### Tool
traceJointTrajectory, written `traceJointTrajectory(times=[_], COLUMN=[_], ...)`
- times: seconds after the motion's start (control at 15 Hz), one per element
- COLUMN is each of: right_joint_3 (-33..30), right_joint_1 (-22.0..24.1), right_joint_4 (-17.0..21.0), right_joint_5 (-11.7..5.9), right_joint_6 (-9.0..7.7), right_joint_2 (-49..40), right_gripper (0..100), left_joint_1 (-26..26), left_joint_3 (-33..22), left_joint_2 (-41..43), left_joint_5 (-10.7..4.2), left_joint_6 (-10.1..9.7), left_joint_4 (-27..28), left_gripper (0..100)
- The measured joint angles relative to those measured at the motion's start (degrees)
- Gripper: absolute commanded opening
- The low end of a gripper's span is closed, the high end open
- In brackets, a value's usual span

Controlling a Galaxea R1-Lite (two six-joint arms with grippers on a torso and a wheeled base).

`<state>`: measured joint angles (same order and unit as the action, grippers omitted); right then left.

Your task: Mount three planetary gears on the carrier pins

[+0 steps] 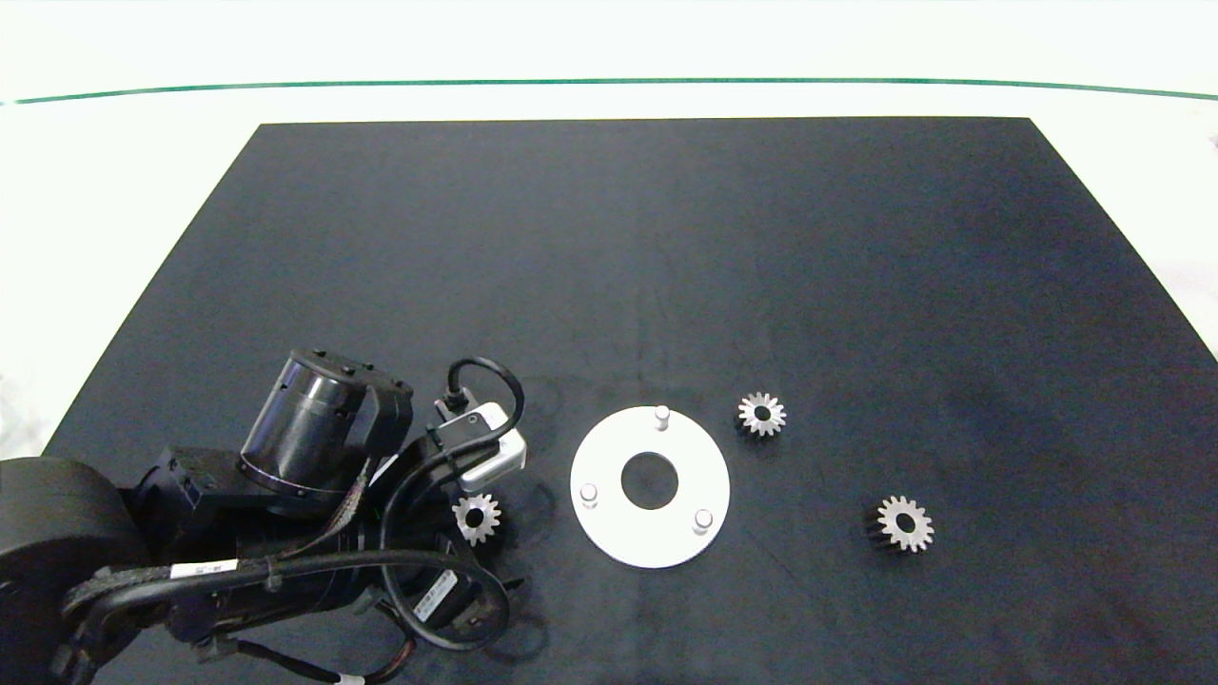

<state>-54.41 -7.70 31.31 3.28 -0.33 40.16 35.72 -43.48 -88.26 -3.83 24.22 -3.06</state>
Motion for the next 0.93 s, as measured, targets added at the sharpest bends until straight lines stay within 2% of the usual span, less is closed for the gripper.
traceJointTrajectory(times=[0.67, 0.93], right_joint_3=[0.22, 0.50], right_joint_1=[0.00, 0.00], right_joint_4=[0.00, -0.02], right_joint_5=[0.02, 0.02], right_joint_6=[-0.05, -0.02], right_joint_2=[-0.02, -0.05], right_gripper=[100, 100], left_joint_1=[-1.10, -1.07], left_joint_3=[-1.48, -0.91], left_joint_2=[-1.21, -0.93], left_joint_5=[-0.09, -0.66], left_joint_6=[-0.06, 0.00], left_joint_4=[0.45, 0.56], left_gripper=[77, 70])
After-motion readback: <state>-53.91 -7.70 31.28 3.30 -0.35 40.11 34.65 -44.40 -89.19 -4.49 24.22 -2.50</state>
